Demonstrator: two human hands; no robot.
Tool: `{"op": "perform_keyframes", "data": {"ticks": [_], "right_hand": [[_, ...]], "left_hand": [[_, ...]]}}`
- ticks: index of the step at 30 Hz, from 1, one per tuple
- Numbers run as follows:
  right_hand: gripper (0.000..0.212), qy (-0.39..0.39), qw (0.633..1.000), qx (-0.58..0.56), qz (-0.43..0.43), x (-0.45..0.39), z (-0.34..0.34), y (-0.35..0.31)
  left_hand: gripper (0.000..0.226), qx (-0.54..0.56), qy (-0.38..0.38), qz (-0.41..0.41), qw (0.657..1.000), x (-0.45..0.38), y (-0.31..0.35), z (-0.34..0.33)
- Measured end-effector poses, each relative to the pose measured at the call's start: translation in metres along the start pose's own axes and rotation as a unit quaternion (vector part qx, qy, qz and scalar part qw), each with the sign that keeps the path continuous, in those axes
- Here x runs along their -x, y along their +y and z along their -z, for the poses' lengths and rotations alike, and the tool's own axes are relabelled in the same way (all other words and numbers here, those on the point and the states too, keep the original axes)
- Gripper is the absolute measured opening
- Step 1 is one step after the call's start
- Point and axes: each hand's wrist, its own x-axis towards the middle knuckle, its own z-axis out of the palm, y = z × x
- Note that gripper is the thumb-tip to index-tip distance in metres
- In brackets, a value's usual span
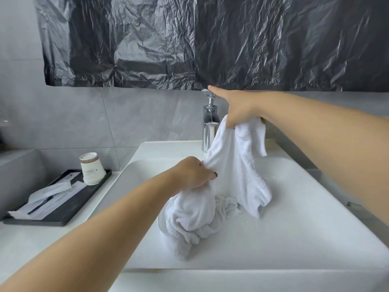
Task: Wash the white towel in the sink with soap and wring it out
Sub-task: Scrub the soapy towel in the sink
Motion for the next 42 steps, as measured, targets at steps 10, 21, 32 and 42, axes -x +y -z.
{"op": "perform_keyframes", "data": {"ticks": [10,21,32,42], "right_hand": [[0.109,-0.038,0.997,0.068,-0.01,0.017,-0.01,-0.001],[0.025,0.012,0.966,-0.241,-0.094,0.103,-0.069,0.038],[0.035,0.102,0.828,-0.51,-0.21,0.147,-0.118,0.007],[0.033,0.164,0.912,-0.371,-0.065,0.169,-0.122,-0.061]], "left_hand": [[0.037,-0.065,-0.008,0.065,0.996,0.007,-0.01,-0.016],[0.033,0.201,0.075,0.033,0.976,0.046,-0.021,0.007],[0.026,0.484,-0.009,0.048,0.874,0.093,0.0,-0.042],[0.043,0.635,-0.093,0.055,0.765,0.111,0.0,-0.062]]}}
